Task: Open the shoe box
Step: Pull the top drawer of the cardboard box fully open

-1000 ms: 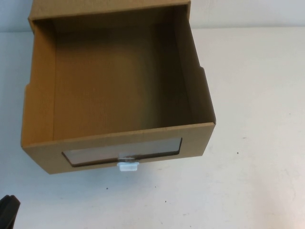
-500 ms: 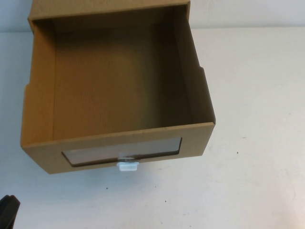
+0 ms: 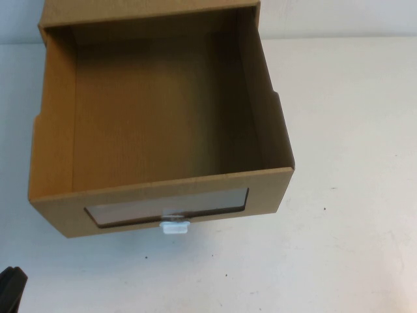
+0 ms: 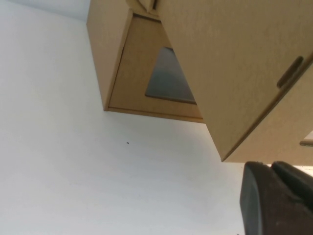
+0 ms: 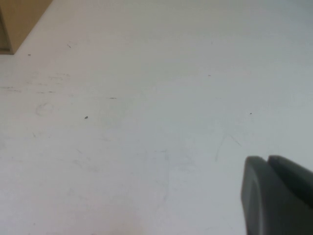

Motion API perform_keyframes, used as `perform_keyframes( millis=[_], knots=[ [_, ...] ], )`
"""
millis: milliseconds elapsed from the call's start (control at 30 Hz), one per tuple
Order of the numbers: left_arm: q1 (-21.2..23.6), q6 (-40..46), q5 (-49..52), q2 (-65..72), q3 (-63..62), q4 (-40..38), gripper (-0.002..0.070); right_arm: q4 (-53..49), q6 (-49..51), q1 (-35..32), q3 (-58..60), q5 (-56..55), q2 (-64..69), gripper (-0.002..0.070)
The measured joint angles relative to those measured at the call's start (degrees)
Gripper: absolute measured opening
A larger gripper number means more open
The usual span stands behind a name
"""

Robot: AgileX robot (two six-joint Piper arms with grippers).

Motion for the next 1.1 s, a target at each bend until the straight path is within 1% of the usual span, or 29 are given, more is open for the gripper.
perform_keyframes(
  millis=[300, 400, 467, 533, 667, 767, 933, 1100],
  knots=[
    [0.00, 0.00, 0.00, 0.00, 0.00, 0.00, -0.0005, 0.00, 0.00, 0.00, 0.00, 0.00, 0.00, -0.0014],
    [0.00, 2.21, -0.72, 0.00, 0.00, 1.59, -0.0005, 0.00, 0.00, 0.00, 0.00, 0.00, 0.00, -0.0014],
    [0.11, 3.10, -2.35, 0.00, 0.00, 5.51, -0.0005, 0.00, 0.00, 0.00, 0.00, 0.00, 0.00, -0.0014],
    [0.75, 2.60, -5.18, -0.04, 0.00, 11.04, -0.0005, 0.00, 0.00, 0.00, 0.00, 0.00, 0.00, -0.0014],
    [4.53, 0.90, -8.30, -2.34, 0.00, 18.46, -0.0005, 0.00, 0.08, 0.00, 0.00, 0.00, 0.00, -0.0014],
    [5.87, -1.45, -5.94, -3.11, 0.00, 22.99, -0.0005, 0.00, 0.08, 0.00, 0.00, 0.00, 0.00, -0.0014],
    [6.07, -9.91, 1.71, -3.19, 0.00, 30.99, -0.0005, 0.00, 0.08, 0.00, 0.00, 0.00, 0.00, -0.0014],
    [6.12, -12.49, 9.34, -3.19, 0.00, 32.76, -0.0005, 0.00, 0.08, 0.00, 0.00, 0.00, -0.08, -0.0013]
  ],
)
